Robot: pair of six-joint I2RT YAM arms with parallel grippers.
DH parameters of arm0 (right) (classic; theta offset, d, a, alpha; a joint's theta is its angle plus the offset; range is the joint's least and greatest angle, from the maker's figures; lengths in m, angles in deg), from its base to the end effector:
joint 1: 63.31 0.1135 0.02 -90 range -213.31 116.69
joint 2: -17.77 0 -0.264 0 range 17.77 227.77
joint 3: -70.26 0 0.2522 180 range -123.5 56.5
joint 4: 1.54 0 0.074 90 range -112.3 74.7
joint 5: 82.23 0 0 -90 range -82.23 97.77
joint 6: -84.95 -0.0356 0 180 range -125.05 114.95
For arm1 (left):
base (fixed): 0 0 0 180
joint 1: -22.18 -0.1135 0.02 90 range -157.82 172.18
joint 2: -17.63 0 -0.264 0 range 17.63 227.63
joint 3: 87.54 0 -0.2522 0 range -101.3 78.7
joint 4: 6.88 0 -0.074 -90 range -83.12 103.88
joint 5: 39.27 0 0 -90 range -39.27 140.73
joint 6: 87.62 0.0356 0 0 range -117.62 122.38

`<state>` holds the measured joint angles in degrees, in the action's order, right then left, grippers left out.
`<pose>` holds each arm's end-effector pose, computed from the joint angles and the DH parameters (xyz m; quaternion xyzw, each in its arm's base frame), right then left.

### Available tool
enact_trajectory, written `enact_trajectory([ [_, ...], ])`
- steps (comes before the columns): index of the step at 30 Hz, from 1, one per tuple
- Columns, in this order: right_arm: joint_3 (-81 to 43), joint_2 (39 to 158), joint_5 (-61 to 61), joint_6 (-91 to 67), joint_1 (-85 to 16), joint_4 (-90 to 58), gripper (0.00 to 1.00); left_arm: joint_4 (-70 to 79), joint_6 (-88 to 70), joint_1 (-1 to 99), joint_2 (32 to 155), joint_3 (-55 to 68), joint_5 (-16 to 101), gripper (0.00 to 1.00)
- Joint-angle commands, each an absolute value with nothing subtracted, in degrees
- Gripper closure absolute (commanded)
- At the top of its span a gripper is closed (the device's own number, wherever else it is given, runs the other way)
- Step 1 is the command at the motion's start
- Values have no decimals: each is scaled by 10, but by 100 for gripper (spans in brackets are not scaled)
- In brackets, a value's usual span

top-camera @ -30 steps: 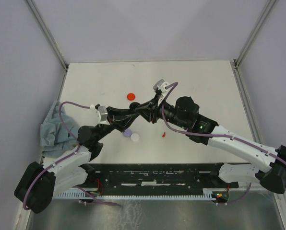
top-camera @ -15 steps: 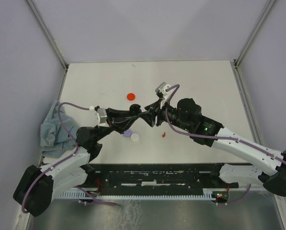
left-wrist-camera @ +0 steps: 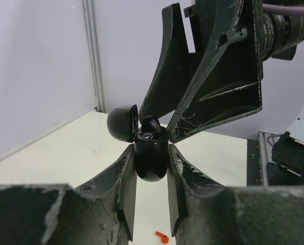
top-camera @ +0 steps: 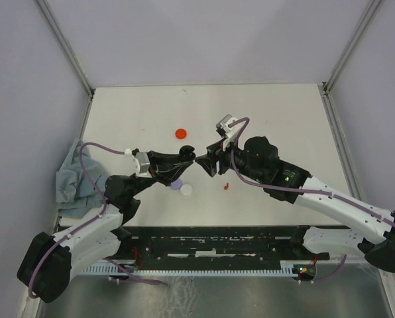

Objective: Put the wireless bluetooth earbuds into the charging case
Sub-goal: Place the earbud in the charging case, then pick up the earbud from the center of the board.

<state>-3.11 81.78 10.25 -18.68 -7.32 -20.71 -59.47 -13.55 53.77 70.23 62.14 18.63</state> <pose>0.1473 0.2156 0.3732 -0.2633 0.7182 0.3540 0.5381 0.1459 -0.1119 0.2802 0.3027 0.4411 -0.4618 0.7075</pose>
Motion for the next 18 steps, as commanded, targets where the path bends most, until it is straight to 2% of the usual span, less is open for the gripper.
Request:
enact_trajectory([
  [1,-74,809,154,-164,-81,-250,35,-549,-68,539,677,605,210,97],
  [11,-121,887,178,-205,-191,-420,32,-317,35,539,628,563,328,97],
  [18,-160,994,196,-229,-240,-489,32,-285,81,538,613,562,364,97],
])
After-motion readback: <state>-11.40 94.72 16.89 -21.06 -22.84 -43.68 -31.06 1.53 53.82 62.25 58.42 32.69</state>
